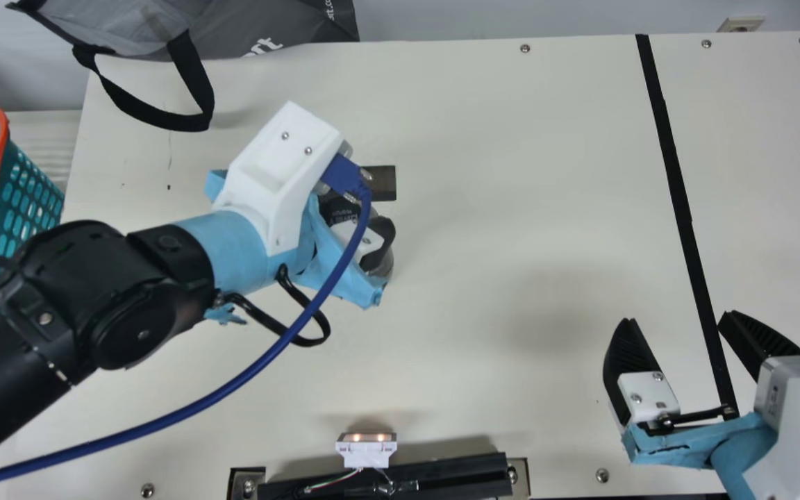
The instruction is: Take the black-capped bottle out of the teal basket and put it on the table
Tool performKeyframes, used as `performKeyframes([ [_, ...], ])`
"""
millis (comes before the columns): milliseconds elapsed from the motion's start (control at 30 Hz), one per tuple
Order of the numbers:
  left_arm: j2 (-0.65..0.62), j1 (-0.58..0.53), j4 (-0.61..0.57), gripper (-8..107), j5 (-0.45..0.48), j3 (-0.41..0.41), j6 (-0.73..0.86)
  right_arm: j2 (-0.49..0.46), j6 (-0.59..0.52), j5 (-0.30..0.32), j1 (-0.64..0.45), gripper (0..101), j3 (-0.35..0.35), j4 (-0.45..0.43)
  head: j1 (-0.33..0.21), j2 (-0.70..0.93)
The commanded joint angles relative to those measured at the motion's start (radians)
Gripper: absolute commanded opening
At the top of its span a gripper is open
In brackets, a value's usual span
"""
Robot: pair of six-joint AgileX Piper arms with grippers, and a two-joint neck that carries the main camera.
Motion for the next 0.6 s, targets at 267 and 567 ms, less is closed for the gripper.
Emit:
performKeyframes([
  [267,0.002,0.020,-0.060,0,-0.008,0.021,0.117,0.000,0.000,0.001,0.000,91,0.000,-0.002,-0.004,0.008],
  [567,0.002,0.028,-0.084,0,-0.012,0.026,0.176,0.000,0.000,0.001,0.000,91,0.000,-0.002,-0.004,0.008],
])
